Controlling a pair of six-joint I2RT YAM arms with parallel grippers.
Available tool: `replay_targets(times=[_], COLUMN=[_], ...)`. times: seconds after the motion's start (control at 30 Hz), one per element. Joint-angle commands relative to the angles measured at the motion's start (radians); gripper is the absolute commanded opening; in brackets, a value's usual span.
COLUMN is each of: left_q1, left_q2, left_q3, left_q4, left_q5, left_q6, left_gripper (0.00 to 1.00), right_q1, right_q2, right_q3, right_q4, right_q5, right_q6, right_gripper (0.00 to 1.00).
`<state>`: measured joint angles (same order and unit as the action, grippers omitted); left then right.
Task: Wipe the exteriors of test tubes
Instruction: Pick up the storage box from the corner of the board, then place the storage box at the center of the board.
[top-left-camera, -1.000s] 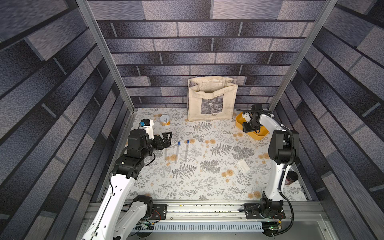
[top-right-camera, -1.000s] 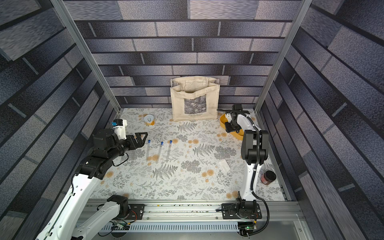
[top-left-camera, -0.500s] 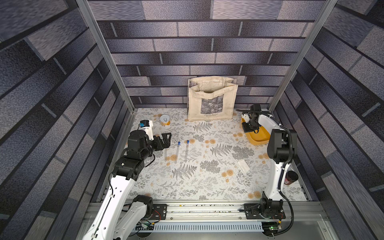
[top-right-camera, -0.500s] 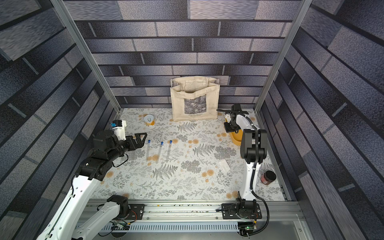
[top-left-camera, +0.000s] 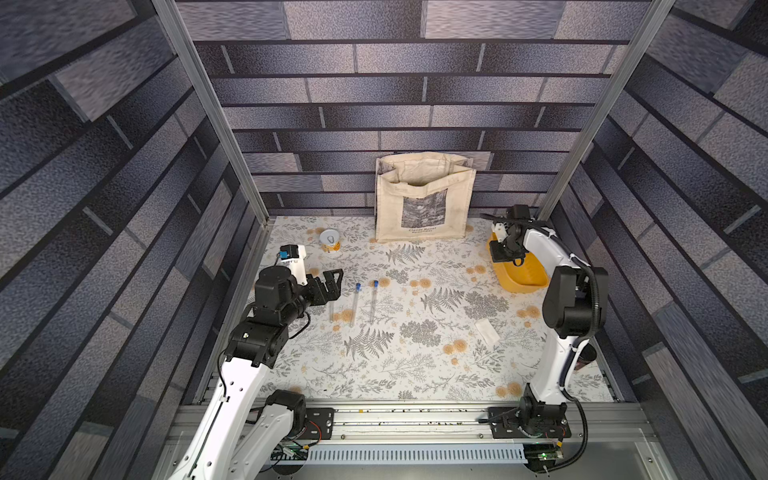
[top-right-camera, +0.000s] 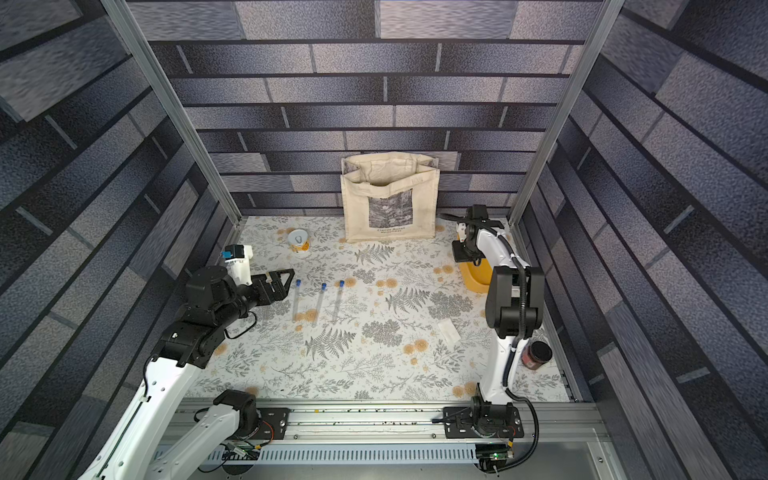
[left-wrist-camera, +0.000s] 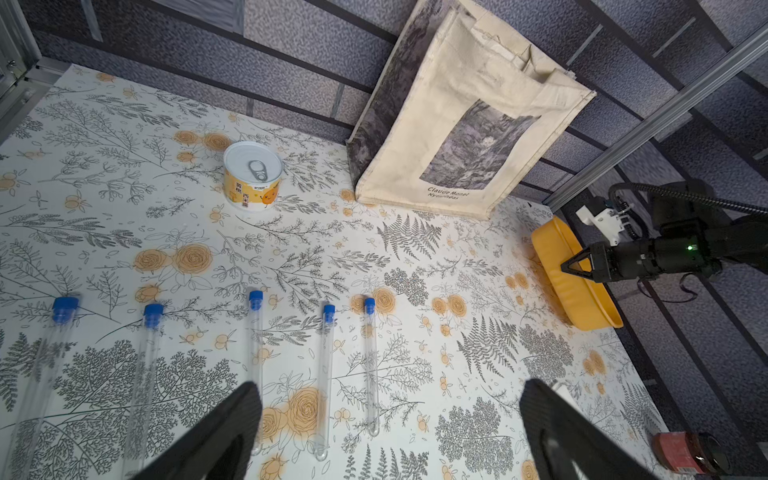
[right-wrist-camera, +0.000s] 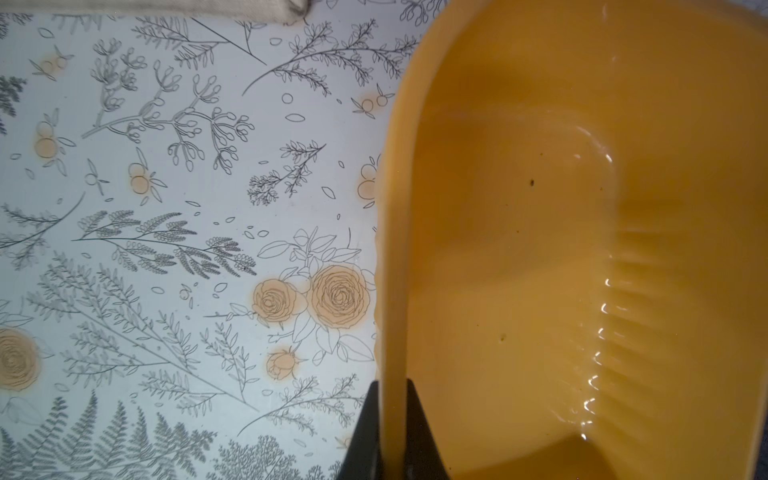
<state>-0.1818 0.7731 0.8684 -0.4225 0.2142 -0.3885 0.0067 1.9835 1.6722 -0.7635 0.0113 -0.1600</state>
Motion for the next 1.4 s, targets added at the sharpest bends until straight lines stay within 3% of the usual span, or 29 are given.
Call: replay_targets(times=[0.0, 0.17, 0.37, 0.53, 0.7, 0.9, 1.1, 1.37], left_q1=[-0.003, -0.004, -0.005, -0.001, 0.004, 0.01, 0.023, 0.051], left_q2=[-0.005, -0.021, -0.015, -0.003, 0.005, 0.015, 0.036, 0.054], left_q3=[-0.012, -0.014, -0.002, -0.001, -0.006, -0.01, -0.004, -0.005], left_q4=[0.012, -0.01, -0.064, -0.092, -0.109, -0.148, -0.18, -0.171], left_q5=[0.025, 0.019, -0.085, -0.117, -0.125, -0.192, -0.22, -0.178], left_q6=[0.016, 0.014, 0.011, 0.025, 0.025, 0.037, 0.039, 0.031], left_gripper=[1.0, 1.0, 1.0, 1.0, 1.0, 1.0, 1.0, 1.0], right_q1=[0.045, 0.132, 0.304, 0.461, 0.629, 0.75, 0.807, 0.846], right_q2=[-0.09, -0.132, -0.231, -0.24, -0.165, 0.013, 0.126, 0.202], right_q3=[-0.006, 0.008, -0.092, -0.084, -0.01, 0.134, 0.233, 0.246], right_q4=[-0.056, -0.166, -0.183, -0.243, -0.275, -0.305, -0.311, -0.282], right_q5=[0.055, 0.133, 0.189, 0.25, 0.287, 0.286, 0.321, 0.297], right_q6=[0.079, 0.212, 0.365, 0.589, 0.734, 0.806, 0.864, 0.904], right_gripper=[0.0, 0.0, 0.0, 0.0, 0.0, 0.0, 0.0, 0.0])
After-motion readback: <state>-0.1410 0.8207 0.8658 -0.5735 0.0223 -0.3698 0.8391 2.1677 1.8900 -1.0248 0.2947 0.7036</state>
